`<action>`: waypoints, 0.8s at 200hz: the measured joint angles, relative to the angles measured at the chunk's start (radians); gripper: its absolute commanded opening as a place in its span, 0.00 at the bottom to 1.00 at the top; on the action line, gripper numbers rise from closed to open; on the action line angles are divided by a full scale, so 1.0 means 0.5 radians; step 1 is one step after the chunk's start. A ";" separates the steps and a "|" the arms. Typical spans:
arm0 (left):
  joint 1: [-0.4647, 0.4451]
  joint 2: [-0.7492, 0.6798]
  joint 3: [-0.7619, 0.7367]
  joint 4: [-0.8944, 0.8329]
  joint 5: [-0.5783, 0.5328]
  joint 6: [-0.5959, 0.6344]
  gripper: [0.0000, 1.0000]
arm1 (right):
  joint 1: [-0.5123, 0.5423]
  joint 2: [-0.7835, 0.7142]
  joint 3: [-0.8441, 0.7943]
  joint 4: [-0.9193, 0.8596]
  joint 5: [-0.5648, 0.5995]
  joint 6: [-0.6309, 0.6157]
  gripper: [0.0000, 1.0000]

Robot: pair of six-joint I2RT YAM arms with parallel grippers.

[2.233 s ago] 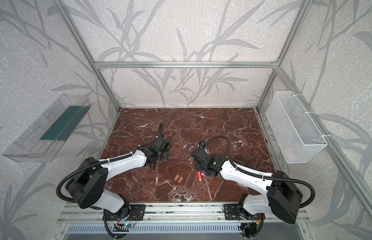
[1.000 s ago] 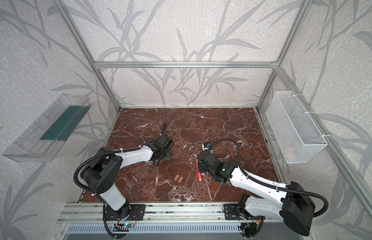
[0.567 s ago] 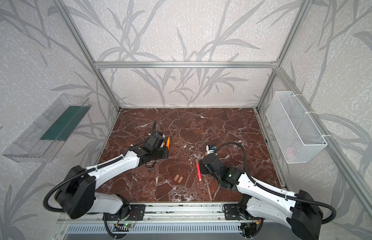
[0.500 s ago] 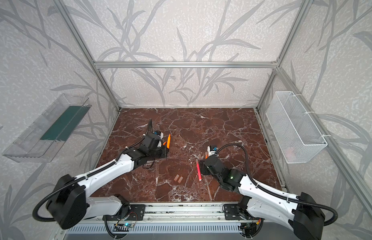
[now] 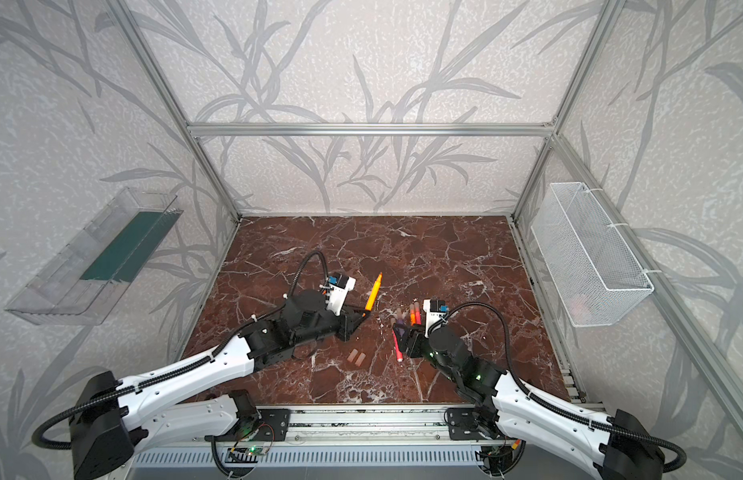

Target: Insert the pens into the pen caps

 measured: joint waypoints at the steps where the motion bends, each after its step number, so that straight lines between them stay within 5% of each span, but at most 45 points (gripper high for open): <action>1: -0.014 0.001 -0.007 0.012 -0.009 0.011 0.00 | 0.000 -0.002 -0.005 0.008 -0.001 0.001 0.76; 42: -0.291 0.143 0.002 0.109 -0.169 0.308 0.00 | 0.000 -0.154 -0.225 0.266 -0.053 0.079 0.78; 113: -0.344 0.167 0.018 0.132 -0.264 0.458 0.00 | 0.000 -0.680 -0.232 0.357 -0.059 0.105 0.78; 160: -0.415 0.203 0.040 0.130 -0.262 0.511 0.00 | 0.000 -0.713 -0.208 0.284 0.004 0.104 0.77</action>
